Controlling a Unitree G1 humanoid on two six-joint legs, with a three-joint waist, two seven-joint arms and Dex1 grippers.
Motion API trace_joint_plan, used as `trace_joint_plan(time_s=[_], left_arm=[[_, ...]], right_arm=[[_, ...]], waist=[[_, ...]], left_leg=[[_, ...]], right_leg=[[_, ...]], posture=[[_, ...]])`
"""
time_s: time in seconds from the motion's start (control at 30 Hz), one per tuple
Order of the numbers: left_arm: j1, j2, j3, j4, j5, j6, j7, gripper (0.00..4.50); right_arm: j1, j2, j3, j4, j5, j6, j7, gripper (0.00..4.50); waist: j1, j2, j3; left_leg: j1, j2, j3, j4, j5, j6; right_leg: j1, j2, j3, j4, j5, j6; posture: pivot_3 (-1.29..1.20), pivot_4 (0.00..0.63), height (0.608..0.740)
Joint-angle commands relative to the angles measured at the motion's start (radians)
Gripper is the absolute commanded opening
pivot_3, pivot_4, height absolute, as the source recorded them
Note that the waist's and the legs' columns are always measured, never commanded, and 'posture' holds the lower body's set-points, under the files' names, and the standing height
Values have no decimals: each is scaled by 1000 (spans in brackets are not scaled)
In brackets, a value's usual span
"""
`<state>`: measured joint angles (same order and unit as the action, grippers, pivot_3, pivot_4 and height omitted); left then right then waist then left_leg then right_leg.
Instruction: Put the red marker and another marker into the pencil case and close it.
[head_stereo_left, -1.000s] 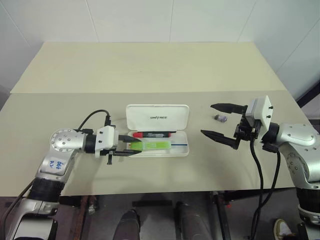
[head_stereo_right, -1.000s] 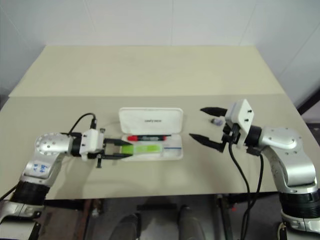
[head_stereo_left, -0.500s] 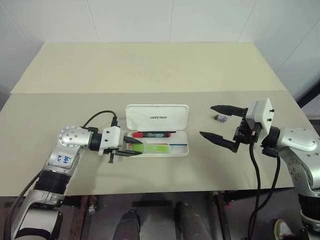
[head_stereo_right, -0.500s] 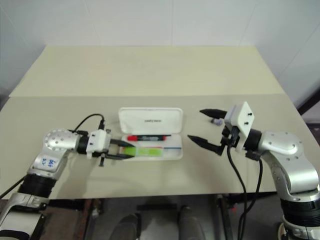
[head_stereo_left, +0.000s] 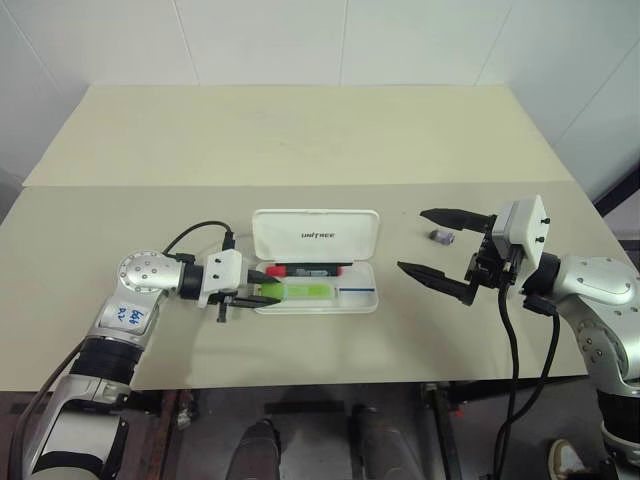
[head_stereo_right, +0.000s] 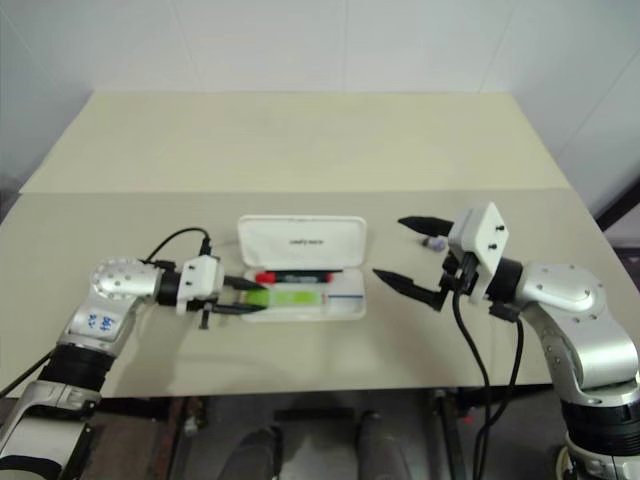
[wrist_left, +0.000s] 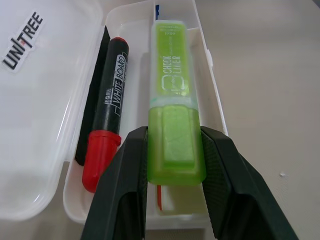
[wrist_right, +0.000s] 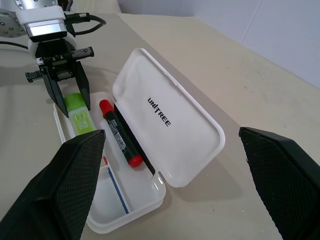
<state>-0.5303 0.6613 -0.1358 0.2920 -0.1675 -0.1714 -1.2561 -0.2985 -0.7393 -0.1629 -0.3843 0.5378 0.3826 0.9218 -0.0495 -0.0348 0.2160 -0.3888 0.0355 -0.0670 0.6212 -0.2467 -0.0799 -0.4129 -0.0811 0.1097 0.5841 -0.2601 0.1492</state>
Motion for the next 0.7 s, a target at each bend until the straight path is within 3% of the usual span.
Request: trace_joint_plan(time_s=[0.03,0.53,0.57,0.7], left_arm=[[-17,-5,2,-9,-5,-15,-10,1032],[-25,8,5,-15,-6,10,-33,1032],[-25,7,5,-15,-8,15,-35,1780],[-31,4,8,-3,9,-3,-13,2940]], right_arm=[[-6,-9,-25,-30,13,-7,-7,4500],[-5,4,-16,-17,6,-24,-8,4500],[-5,4,-17,-16,6,-25,-8,4500],[-7,5,-14,-17,5,-26,-11,4500]], waist=[[0,0,0],[0,0,0],[0,0,0],[0,0,0]], left_leg=[[0,0,0,0,0,0],[0,0,0,0,0,0],[0,0,0,0,0,0],[0,0,0,0,0,0]], right_leg=[[0,0,0,0,0,0],[0,0,0,0,0,0],[0,0,0,0,0,0],[0,0,0,0,0,0]], posture=[[0,150,740],[0,150,740],[0,150,740],[0,150,740]])
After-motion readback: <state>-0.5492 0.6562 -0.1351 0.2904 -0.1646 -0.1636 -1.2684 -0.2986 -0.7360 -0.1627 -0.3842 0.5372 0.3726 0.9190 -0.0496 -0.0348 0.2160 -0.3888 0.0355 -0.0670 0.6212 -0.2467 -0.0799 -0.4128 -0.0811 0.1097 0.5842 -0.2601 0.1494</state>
